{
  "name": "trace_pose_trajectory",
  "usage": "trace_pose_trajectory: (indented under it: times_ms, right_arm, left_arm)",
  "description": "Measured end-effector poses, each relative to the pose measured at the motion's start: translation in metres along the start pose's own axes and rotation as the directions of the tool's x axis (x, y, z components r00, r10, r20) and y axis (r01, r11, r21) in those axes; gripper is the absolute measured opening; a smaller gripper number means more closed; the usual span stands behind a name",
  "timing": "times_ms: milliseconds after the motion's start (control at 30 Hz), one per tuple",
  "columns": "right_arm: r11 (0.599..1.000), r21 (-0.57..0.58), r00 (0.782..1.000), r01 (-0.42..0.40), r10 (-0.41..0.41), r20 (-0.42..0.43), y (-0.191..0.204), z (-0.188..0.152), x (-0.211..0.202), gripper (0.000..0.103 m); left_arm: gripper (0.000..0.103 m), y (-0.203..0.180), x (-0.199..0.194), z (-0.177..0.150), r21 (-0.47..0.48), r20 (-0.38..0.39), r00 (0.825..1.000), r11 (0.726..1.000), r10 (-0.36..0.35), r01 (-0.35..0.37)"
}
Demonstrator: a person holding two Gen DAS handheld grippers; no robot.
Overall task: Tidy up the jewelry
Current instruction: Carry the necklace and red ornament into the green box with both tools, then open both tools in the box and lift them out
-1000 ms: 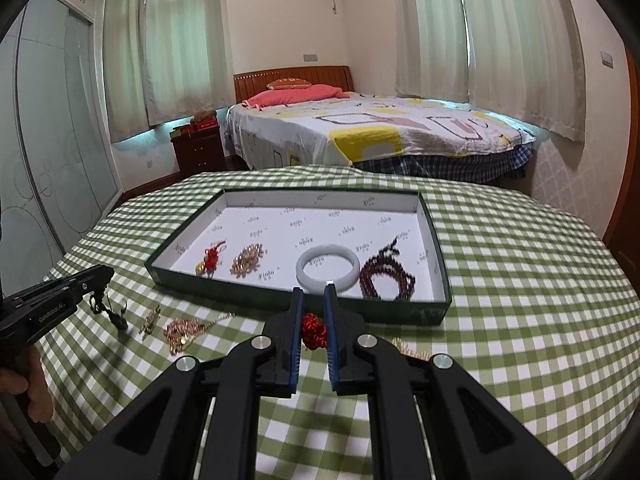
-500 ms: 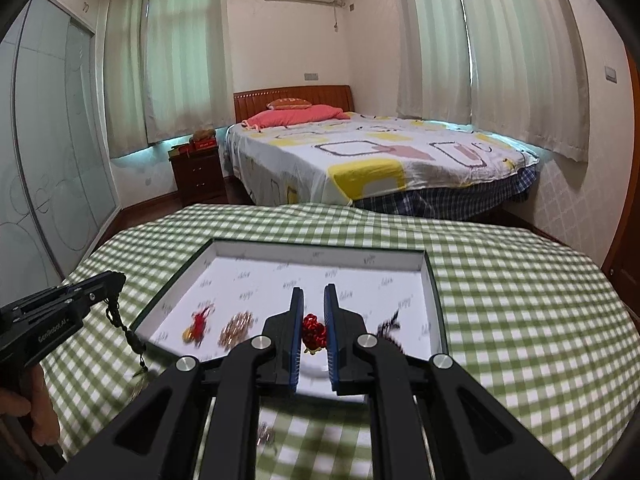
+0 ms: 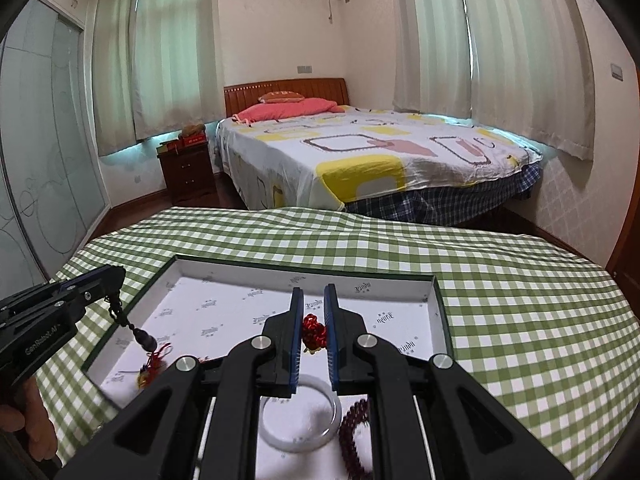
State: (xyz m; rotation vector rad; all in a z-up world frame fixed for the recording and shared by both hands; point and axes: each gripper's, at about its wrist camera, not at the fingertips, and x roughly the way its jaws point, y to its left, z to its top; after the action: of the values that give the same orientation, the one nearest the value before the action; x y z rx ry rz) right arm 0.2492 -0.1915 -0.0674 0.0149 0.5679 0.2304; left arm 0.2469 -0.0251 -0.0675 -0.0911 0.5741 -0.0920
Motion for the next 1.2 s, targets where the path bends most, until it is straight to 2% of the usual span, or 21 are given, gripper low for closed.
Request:
trace_pose_trajectory:
  times_ms: [200,433,667,867,933,1067,1200]
  right_arm:
    - [1.000,0.009,0.999,0.006,-0.006,-0.043,-0.005,-0.002,0.029,0.011]
    - [0.999,0.025,0.993,0.021,-0.018,-0.114,-0.012,-0.008,0.053,0.011]
    - [0.999,0.017,0.986,0.028,-0.024,-0.165,-0.012,-0.010,0.061,0.011]
    - [0.999,0.013,0.983,0.032,-0.029,-0.182,-0.013,-0.013,0.062,0.013]
    - [0.999,0.012,0.983,0.032,-0.029,-0.183,-0.013,-0.013,0.062,0.015]
    - [0.999,0.016,0.983,0.031,-0.028,-0.183,-0.014,-0.012,0.062,0.032]
    - [0.999,0.019,0.984,0.029,-0.025,-0.174,-0.014,-0.013,0.060,0.043]
  left_arm:
    - [0.007,0.001,0.032,0.006,0.001,-0.030,1.000,1.000,0.007,-0.007]
    - [0.007,0.009,0.062,0.007,-0.013,-0.104,0.994,1.000,0.018,-0.020]
    - [0.007,0.026,0.091,0.002,-0.089,-0.222,0.975,0.996,0.010,-0.030]
    - [0.007,0.030,0.099,-0.003,-0.107,-0.260,0.965,0.993,0.015,-0.044]
    - [0.011,0.029,0.098,-0.002,-0.104,-0.258,0.966,0.994,0.016,-0.045]
    - [0.030,0.030,0.096,-0.001,-0.100,-0.253,0.967,0.994,0.017,-0.043]
    - [0.039,0.031,0.092,-0.001,-0.108,-0.244,0.970,0.993,0.011,-0.038]
